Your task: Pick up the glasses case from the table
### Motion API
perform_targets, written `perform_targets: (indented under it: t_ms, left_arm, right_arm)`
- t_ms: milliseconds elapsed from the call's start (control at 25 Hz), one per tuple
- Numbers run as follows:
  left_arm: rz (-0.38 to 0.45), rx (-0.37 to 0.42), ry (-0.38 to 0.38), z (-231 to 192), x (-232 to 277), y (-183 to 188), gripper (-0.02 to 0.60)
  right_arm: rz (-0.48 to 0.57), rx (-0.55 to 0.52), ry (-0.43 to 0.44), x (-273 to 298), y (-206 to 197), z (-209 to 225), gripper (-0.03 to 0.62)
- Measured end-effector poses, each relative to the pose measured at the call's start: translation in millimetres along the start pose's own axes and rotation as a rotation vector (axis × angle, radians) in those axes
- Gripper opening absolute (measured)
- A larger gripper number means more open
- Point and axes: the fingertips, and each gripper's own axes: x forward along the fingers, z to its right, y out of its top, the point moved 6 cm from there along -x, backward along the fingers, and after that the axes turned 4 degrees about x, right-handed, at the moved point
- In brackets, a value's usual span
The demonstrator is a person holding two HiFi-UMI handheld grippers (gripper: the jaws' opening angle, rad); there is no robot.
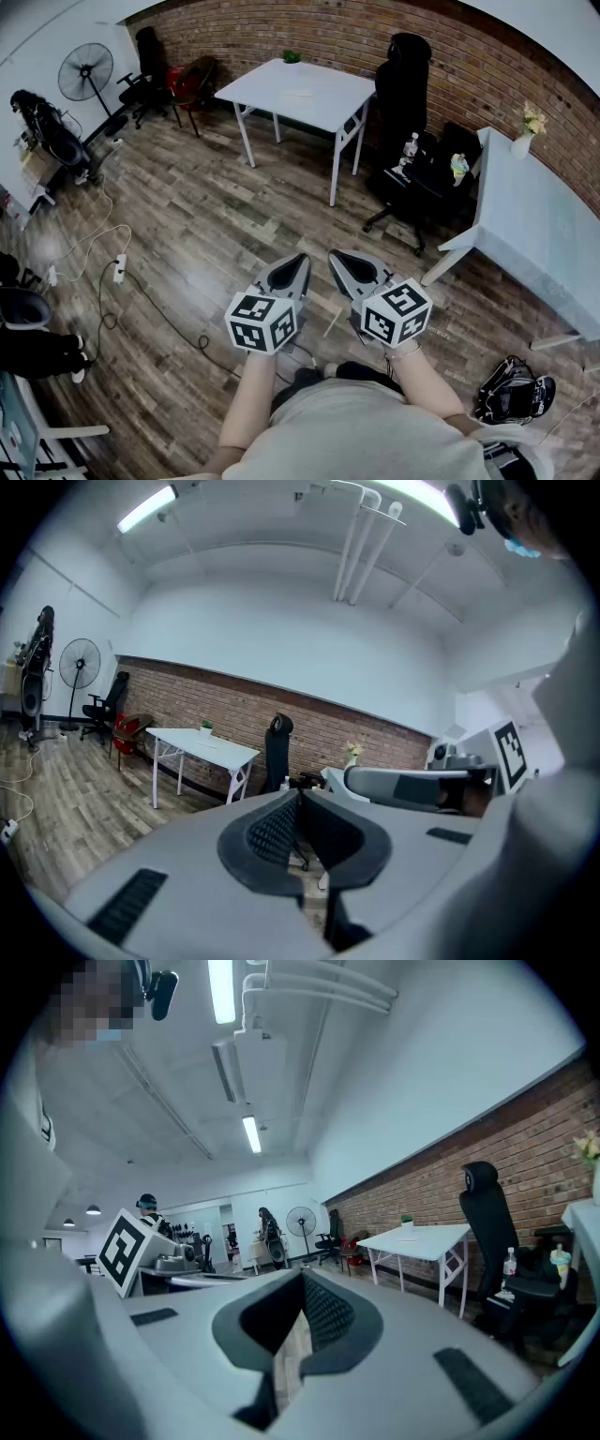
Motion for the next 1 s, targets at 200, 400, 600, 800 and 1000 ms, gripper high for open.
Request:
perform_targets:
  t_ms: [200,400,600,800,1000]
  left_arm:
    - [-0.033,0.0,0.01,3,4,-2,0.012]
    - [-0.046,-0.023,0.015,-1,4,-5,0.012]
    - [-0.017,-0.05,0.013,-9,-1,-5,0.012]
    - [-0.01,-0.059,-0.009,-23,-10,-7,0.012]
    - [-0.064,-0.076,-0.016,-41,-11,-22,0.012]
  right_arm:
    - [-0.001,0.033,0.019,-2,-3,2,-0.001]
    - [0.011,0.064,0.014,-3,-3,1,-0.001]
    - [0.033,0.088,0.035,3,-3,-5,-0.001]
    - [0.036,0.084,0.049,13,-9,-13,0.0]
    - [0.006,0.113,0.04,28,-26,-17,0.0]
